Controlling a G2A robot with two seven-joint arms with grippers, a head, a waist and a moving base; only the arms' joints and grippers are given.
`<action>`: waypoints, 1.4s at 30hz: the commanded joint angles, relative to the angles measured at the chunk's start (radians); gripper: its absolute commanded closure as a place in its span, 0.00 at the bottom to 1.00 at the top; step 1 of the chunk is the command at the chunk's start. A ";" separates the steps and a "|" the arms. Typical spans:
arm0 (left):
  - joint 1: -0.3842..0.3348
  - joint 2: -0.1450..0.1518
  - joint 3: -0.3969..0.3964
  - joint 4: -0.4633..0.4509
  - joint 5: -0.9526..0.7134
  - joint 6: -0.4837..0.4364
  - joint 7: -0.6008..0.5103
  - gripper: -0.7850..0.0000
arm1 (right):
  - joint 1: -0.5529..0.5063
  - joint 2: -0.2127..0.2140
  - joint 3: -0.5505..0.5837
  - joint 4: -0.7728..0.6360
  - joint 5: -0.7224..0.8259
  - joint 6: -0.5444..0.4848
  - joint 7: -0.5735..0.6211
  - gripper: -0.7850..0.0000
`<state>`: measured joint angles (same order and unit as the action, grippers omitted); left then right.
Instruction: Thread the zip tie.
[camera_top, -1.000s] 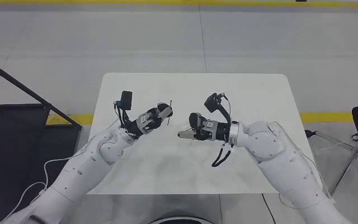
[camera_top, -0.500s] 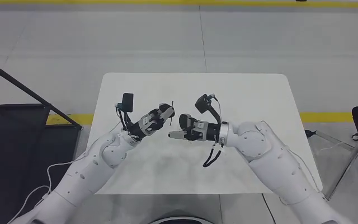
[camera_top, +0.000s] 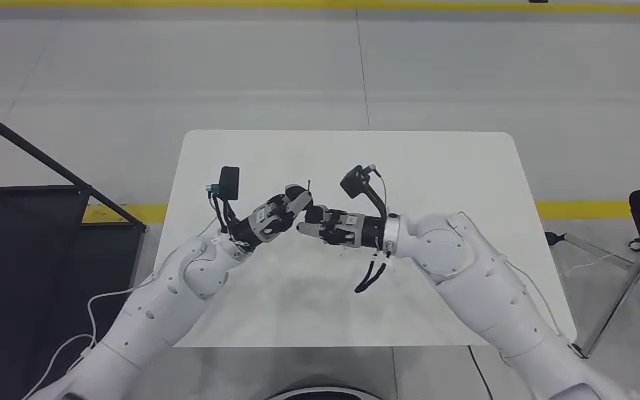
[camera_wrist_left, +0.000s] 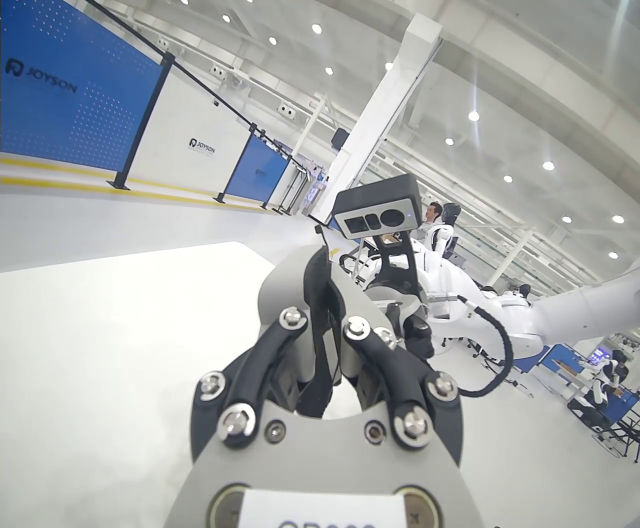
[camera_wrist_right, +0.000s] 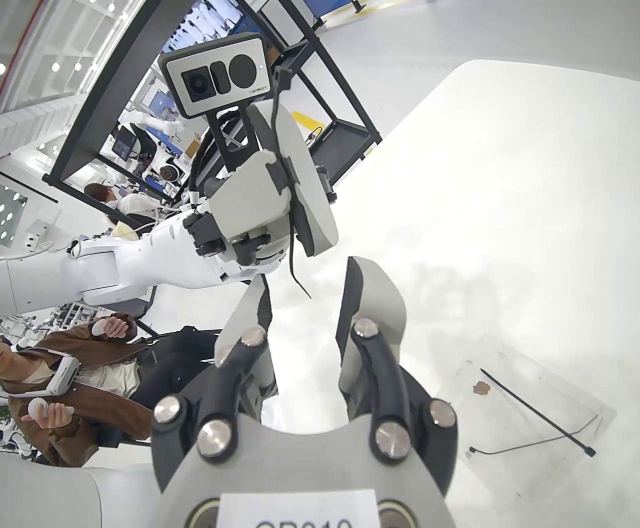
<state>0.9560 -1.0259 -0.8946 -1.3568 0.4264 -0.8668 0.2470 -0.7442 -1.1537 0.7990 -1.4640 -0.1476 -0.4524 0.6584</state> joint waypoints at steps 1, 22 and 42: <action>0.002 -0.004 -0.005 0.001 0.002 -0.002 -0.004 1.00 | 0.000 -0.002 0.001 0.002 0.000 -0.003 0.000 0.67; 0.026 -0.036 -0.061 0.014 -0.015 -0.036 -0.057 0.87 | -0.012 -0.015 0.026 0.008 -0.010 -0.015 0.029 1.00; 0.032 -0.060 -0.100 0.032 -0.066 -0.073 -0.139 0.79 | -0.027 -0.019 0.049 -0.008 -0.024 -0.022 0.069 1.00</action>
<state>0.9884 -1.0851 -0.9907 -1.3264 0.3609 -0.9400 0.1104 -0.7694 -1.1729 0.8454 -1.4723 -0.1725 -0.4739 0.7305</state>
